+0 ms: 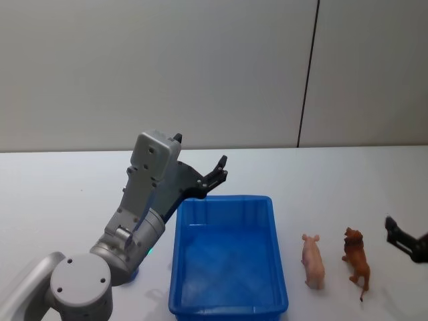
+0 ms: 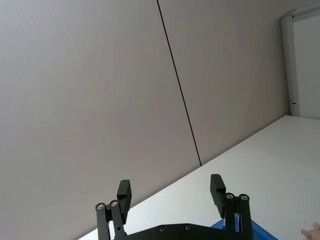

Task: Pick up the two dolls from the table and place them into the box.

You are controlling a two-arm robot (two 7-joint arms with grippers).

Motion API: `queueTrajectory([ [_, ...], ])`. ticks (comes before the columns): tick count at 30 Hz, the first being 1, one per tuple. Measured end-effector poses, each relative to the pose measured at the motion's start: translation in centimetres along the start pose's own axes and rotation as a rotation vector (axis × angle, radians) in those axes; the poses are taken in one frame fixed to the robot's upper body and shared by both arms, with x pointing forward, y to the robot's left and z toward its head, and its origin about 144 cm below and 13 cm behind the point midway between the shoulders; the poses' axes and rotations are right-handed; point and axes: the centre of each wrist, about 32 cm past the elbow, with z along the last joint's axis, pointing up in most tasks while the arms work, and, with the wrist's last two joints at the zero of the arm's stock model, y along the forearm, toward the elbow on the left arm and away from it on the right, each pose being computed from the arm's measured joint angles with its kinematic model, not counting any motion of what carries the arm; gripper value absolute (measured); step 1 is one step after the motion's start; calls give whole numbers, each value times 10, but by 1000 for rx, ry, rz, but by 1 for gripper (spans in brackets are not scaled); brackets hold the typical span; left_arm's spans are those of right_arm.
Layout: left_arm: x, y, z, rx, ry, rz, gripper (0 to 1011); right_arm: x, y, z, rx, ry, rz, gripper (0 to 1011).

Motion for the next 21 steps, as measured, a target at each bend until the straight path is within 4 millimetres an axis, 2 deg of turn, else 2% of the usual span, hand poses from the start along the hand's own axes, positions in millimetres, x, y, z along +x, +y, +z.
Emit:
queueTrajectory([
  [6, 0, 0, 0, 0, 0, 0, 1001, 4, -9, -3, -83, -24, 10, 1001],
  [11, 0, 0, 0, 0, 0, 0, 1001, 3, -8, -3, -120, -46, 25, 1001],
  [21, 0, 0, 0, 0, 0, 0, 1001, -5, 13, -4, -185, -96, 51, 1001],
])
